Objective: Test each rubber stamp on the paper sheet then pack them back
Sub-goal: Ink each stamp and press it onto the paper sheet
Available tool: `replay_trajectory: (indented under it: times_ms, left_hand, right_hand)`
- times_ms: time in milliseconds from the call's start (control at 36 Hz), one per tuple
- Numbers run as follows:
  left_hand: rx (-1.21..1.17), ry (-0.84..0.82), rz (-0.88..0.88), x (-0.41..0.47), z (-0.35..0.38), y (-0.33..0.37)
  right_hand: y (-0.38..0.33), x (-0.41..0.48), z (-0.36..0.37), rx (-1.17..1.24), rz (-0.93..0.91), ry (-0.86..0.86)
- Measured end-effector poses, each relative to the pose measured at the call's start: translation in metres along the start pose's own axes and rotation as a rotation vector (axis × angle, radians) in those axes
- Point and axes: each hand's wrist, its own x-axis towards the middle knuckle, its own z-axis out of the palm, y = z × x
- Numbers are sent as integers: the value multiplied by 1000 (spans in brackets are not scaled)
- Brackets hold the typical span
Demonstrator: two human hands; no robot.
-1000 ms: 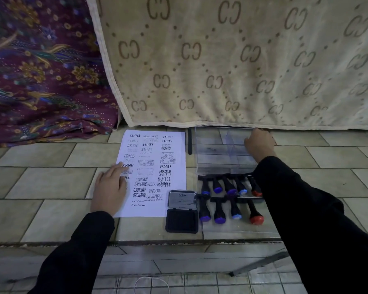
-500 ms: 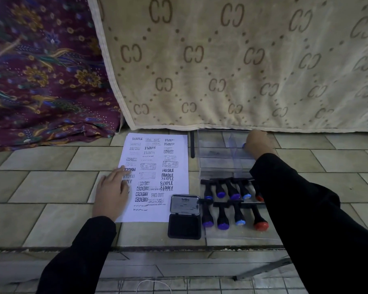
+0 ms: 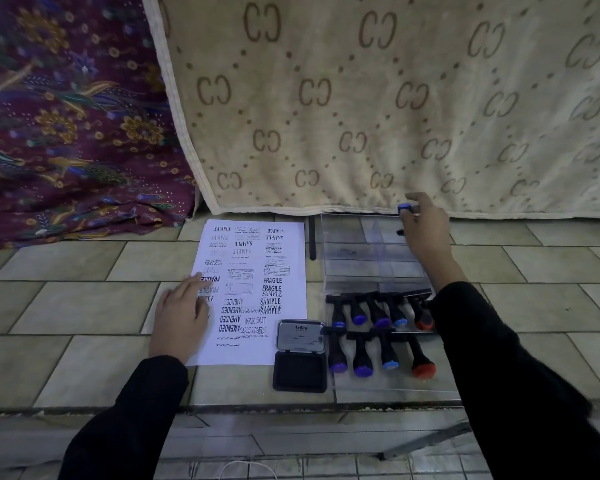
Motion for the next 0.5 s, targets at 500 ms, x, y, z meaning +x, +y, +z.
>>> replay_trajectory:
  times_ms: [500]
  left_hand:
    - [49,15,42,0,3,-5]
  right_hand:
    - [-67,-204,14,947,196,-397]
